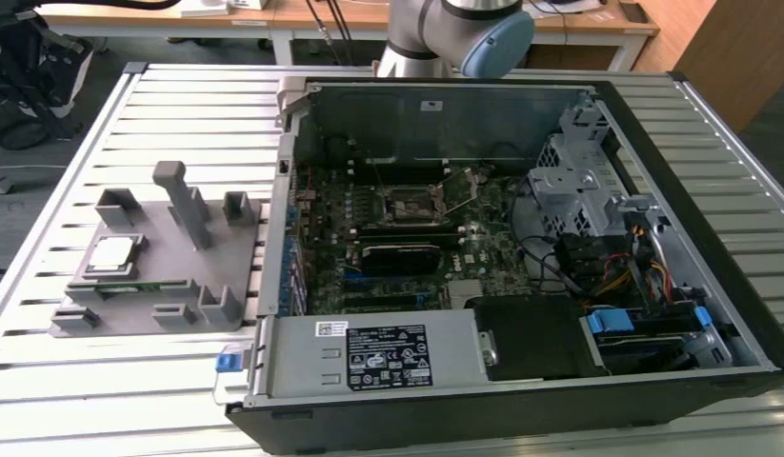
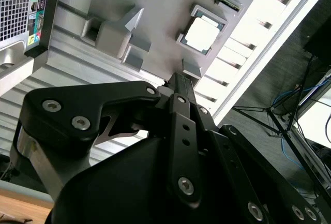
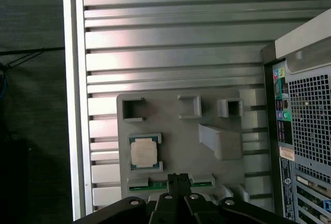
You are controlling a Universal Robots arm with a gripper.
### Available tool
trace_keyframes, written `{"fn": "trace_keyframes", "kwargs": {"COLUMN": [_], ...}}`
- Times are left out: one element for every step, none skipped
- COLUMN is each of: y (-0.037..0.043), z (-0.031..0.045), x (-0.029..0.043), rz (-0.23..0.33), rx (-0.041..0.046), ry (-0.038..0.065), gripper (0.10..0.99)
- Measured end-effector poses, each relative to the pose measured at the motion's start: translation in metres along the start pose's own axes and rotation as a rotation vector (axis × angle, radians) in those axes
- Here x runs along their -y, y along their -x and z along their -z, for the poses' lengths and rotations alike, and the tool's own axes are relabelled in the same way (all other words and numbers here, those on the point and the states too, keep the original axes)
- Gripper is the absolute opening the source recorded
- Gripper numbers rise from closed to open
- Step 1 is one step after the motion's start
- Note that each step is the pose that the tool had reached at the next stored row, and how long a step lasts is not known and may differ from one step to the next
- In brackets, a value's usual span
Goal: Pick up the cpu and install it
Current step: 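Reach for the cpu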
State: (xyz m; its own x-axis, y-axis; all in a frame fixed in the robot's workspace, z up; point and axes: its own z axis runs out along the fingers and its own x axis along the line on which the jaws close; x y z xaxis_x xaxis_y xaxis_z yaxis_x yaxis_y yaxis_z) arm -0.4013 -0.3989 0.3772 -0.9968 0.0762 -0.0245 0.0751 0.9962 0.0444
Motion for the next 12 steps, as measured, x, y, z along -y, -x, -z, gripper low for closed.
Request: {"fn": "trace_keyframes", "kwargs": {"y": [-0.0009,-0.0017,-0.0026,-0.0035,-0.0044,-0.0052,-0.0062,-0.0071,-0.0081,-0.009,-0.0099,-0.0108], "z": [-0.0001,-0.0002,-0.0002,-0.0003,-0.0004,-0.0005,-0.0005,-0.0006,-0.0007,-0.0008,-0.0008,-0.0009], "x": [0.0001,0.0002,0.0002,0.0003,0.0004,0.0004,0.0005,0.0006,0.0007,0.0007,0.0008,0.0009], "rz": [0.0,0.0,0.0,0.0,0.0,0.0,0.0,0.0,0.0,0.0,0.0,0.0], "rx": [0.0,0.0001,0.0,0.0,0.0,0.0,0.0,0.0,0.0001,0.0001,0.0,0.0], "ry": [0.0,0.0,0.0,0.0,0.0,0.0,0.0,0.0,0.0,0.0,0.0,0.0], "gripper": [0.106,0.106,0.106,0.106,0.106,0.106,0.106,0.106,0.106,0.106,0.106,0.106]}}
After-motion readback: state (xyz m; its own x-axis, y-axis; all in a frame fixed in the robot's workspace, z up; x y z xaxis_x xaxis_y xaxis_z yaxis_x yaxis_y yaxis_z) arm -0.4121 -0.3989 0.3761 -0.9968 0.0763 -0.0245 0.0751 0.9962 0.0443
